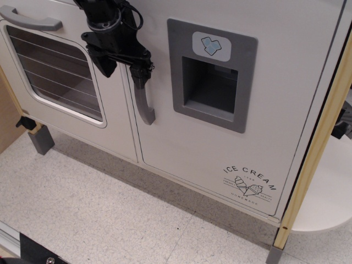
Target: Open fridge
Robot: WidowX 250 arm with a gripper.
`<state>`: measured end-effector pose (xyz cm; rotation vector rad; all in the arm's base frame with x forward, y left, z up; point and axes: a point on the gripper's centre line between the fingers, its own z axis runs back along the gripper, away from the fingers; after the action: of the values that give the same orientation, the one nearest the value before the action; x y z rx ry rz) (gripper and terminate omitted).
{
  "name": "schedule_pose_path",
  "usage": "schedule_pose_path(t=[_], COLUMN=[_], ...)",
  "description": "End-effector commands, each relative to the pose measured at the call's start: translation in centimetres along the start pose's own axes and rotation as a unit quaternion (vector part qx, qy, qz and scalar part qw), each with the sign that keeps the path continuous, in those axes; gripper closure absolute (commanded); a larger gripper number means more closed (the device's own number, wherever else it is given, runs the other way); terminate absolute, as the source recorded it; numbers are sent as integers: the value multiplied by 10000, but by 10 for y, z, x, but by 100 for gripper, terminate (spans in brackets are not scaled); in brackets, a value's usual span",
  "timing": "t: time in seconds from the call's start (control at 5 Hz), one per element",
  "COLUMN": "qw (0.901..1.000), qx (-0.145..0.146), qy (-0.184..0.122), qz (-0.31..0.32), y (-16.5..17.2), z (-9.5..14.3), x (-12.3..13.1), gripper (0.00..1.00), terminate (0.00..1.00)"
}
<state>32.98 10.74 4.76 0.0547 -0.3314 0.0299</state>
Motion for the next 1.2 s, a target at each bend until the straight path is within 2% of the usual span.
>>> schedule_pose_path(t=[0.0,0.4,0.6,1.0], qw=[9993,9987,9985,9979], qx=[39,133,160,8], qy=[-376,-480,-529,-511], qz=[-2,61,-65,-405], y=[-1,-3,-3,-3], z=[5,5,6,27], x=[11,5,-6,-47], gripper=[100,100,100,100], terminate=[0,0,0,0])
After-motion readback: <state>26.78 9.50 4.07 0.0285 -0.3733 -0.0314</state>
